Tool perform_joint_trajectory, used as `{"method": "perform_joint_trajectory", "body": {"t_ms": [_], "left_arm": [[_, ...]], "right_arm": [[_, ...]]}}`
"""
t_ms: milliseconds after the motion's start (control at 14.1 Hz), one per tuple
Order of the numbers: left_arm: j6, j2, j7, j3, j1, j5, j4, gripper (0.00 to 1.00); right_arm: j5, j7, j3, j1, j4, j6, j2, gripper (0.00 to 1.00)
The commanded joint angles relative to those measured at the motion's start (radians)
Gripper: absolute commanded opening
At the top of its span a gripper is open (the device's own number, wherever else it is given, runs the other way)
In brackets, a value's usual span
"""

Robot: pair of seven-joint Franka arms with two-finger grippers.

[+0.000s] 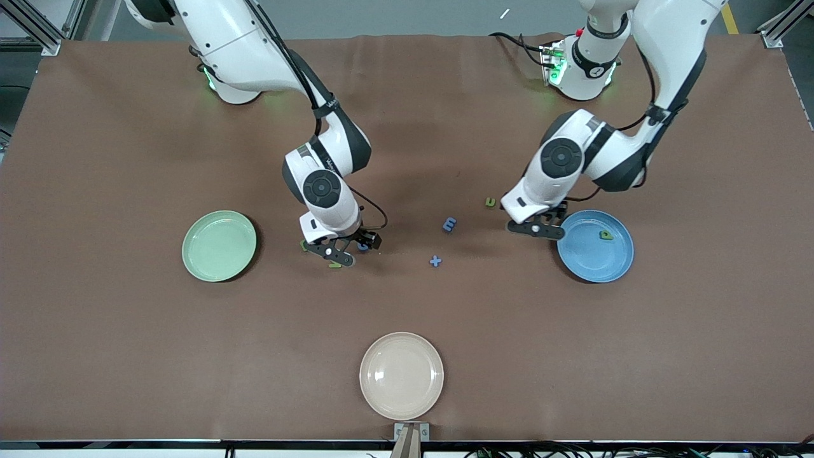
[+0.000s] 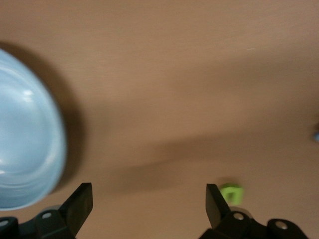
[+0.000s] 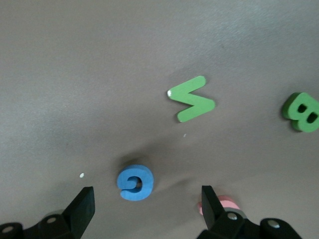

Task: Sort upper and lower case letters into plates
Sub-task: 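Reach the left gripper to the green n while the right gripper reaches the blue c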

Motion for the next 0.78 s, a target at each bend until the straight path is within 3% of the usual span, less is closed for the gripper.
{"method": "perform_joint_trajectory", "body": {"t_ms": [0, 212, 707], "left_arm": [[0.075, 0.069, -0.082, -0.022, -0.025, -0.010, 0.021, 1.00], [0.126, 0.098, -0.156, -0.021, -0.071, -0.002, 0.007, 0.99], [0.186, 0.112, -0.160, -0.019, -0.089, 0.026, -0.071, 0.77]], "right_arm": [[-0.002, 0.022, -0.012, 0.013, 0.022, -0.003, 0.011, 0.89], [-0.002, 0.022, -0.013, 0.020, 0.032, -0.002, 0.025, 0.80], [-0.001, 0.022, -0.013, 0.026, 0.064, 0.009, 0.062, 0.74]]}}
